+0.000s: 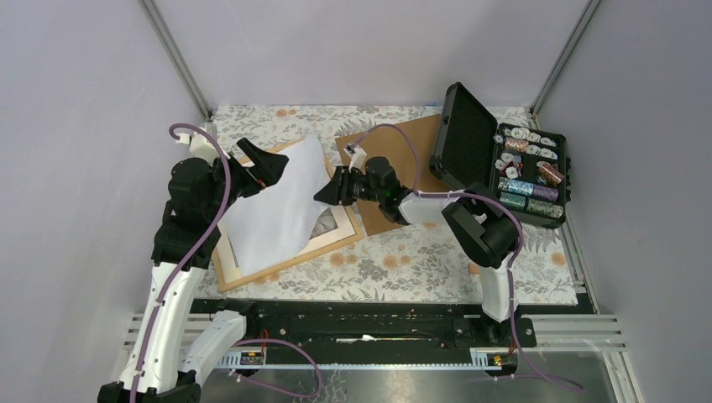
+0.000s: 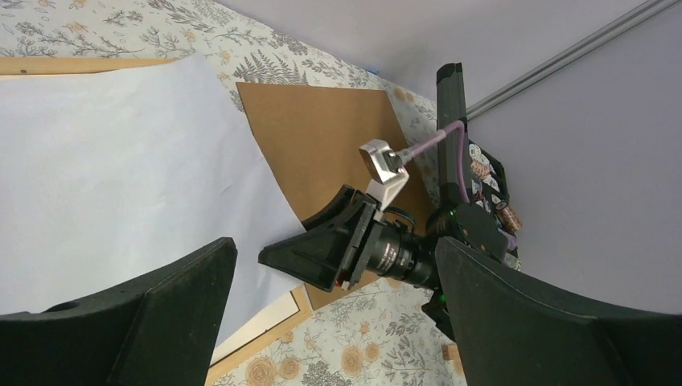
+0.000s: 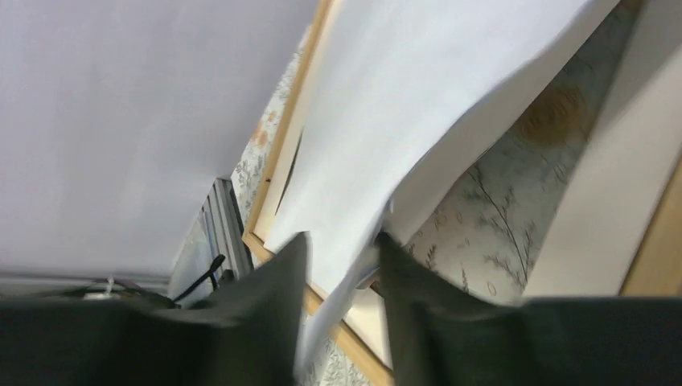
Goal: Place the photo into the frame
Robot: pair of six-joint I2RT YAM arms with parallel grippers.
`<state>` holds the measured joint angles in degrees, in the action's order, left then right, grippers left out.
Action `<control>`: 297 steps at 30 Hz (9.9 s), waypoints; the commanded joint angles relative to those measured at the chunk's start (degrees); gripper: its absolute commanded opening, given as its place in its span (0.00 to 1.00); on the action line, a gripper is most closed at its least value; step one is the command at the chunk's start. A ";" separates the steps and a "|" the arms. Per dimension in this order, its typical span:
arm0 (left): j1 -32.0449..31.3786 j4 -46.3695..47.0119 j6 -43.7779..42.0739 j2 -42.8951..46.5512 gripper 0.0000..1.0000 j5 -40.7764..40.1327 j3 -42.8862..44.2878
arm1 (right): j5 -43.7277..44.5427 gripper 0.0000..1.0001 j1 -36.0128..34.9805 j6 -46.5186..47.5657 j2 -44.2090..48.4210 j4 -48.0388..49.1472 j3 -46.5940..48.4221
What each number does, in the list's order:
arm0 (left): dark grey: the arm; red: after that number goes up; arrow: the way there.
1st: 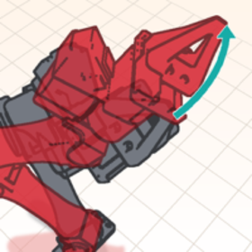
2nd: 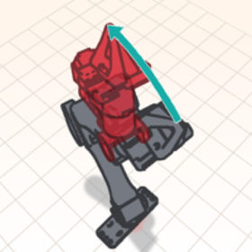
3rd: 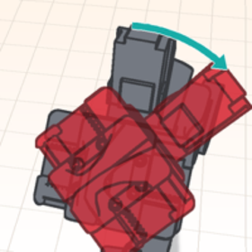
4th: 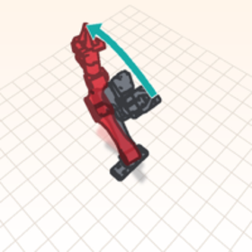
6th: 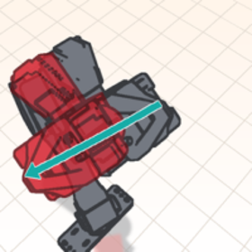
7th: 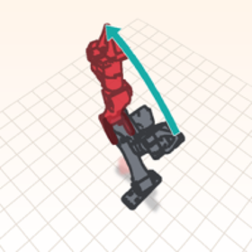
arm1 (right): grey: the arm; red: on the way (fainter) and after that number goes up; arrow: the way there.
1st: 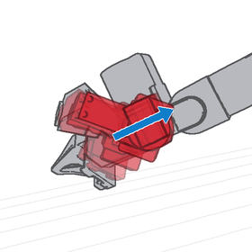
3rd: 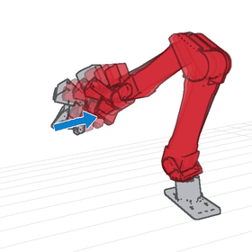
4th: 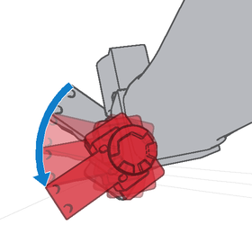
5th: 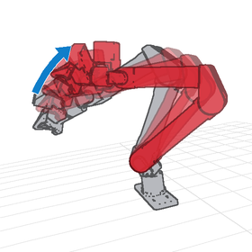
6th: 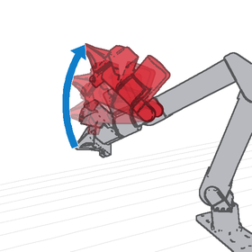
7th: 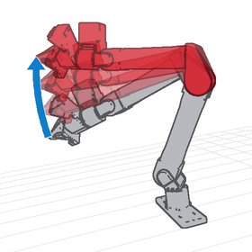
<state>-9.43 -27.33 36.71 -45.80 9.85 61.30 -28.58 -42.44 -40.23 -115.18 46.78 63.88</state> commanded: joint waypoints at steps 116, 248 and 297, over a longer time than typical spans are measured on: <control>0.12 1.95 -0.25 1.44 0.99 3.54 2.12 | -32.03 0.00 7.34 -30.59 -13.09 6.13 28.75; 0.11 -1.79 -1.35 -1.48 0.99 8.11 -6.23 | 10.35 0.71 2.66 16.19 -0.33 -51.98 22.26; -21.59 29.20 18.57 -54.07 0.97 -5.25 1.33 | 27.95 0.83 9.64 20.48 31.31 -51.96 -16.96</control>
<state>-30.55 -2.96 54.33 -98.04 12.05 58.59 -4.03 -33.61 -21.56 -89.67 1.02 50.09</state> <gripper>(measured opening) 0.976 0.823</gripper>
